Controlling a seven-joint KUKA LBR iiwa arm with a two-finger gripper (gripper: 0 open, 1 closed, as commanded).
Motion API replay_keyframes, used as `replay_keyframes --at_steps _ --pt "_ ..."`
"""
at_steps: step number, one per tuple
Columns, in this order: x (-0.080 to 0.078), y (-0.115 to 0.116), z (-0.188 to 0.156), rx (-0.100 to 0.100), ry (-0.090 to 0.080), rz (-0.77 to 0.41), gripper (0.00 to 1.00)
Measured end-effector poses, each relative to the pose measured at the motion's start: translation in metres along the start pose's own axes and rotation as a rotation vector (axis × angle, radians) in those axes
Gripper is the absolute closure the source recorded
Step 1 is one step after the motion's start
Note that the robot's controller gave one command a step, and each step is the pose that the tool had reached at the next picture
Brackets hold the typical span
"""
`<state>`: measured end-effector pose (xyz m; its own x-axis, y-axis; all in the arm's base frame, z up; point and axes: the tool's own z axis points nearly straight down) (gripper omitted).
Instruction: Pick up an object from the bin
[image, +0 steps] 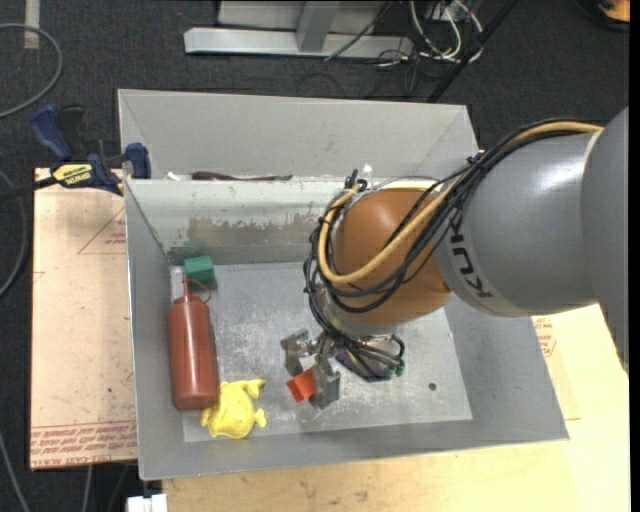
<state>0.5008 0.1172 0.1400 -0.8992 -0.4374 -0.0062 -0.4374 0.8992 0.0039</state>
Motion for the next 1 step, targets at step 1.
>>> replay_keyframes --at_steps 1 --pt "-0.0001 0.0003 -0.0099 0.0 0.0 0.0 1.0"
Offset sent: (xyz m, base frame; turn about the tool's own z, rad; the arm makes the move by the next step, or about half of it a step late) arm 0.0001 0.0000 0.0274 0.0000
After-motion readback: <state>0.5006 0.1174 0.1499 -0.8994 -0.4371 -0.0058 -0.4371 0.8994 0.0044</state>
